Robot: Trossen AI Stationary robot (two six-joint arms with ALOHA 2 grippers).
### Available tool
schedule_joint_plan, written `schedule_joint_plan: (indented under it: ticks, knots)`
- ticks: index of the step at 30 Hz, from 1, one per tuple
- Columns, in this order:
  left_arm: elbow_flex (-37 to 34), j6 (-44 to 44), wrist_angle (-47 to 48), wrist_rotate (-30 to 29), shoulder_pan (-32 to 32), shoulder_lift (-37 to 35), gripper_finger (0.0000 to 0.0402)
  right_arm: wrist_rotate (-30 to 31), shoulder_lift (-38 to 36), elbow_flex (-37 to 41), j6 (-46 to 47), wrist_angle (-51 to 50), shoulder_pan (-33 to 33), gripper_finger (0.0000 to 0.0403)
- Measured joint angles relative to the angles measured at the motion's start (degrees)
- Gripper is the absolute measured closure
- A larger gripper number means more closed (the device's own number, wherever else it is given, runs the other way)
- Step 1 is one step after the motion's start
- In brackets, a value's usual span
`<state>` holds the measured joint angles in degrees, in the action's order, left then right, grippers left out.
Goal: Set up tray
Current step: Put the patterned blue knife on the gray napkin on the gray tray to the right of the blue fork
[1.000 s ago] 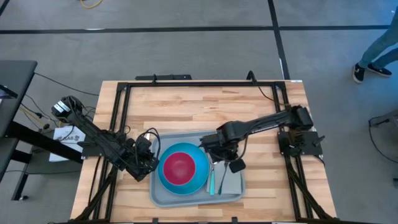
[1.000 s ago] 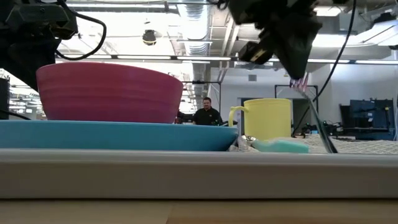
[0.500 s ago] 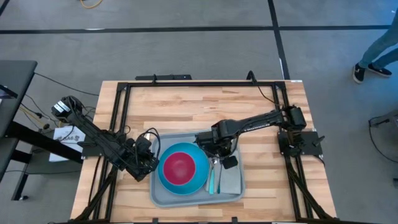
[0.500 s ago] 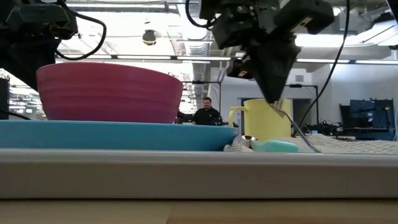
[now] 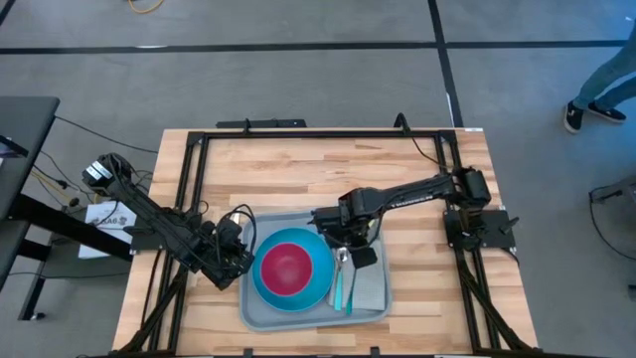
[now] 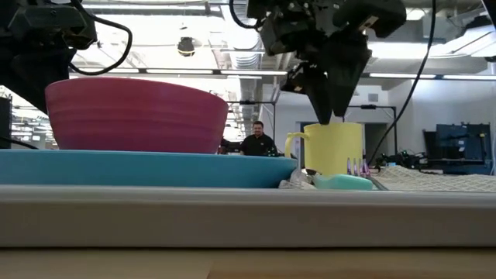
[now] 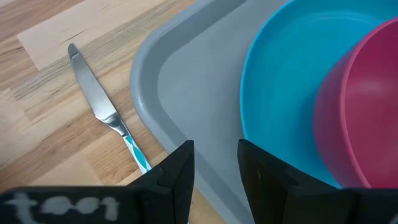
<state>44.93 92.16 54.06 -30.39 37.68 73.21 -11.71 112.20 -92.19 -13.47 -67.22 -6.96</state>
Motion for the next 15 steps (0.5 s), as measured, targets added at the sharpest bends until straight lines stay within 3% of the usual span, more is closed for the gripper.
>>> schedule_joint_plan:
  ticks: [7, 15]
  knots:
    - [0.0, 0.0, 0.0, 2.8, 0.0, 0.0, 0.029, 1.5, 0.1, -8.3, 5.3, -4.0, -0.3, 0.0265]
    - [0.0, 3.5, 5.5, 17.6, 0.0, 0.0, 0.029, 2.6, 0.0, -20.9, 13.7, -14.2, -0.5, 0.0276]
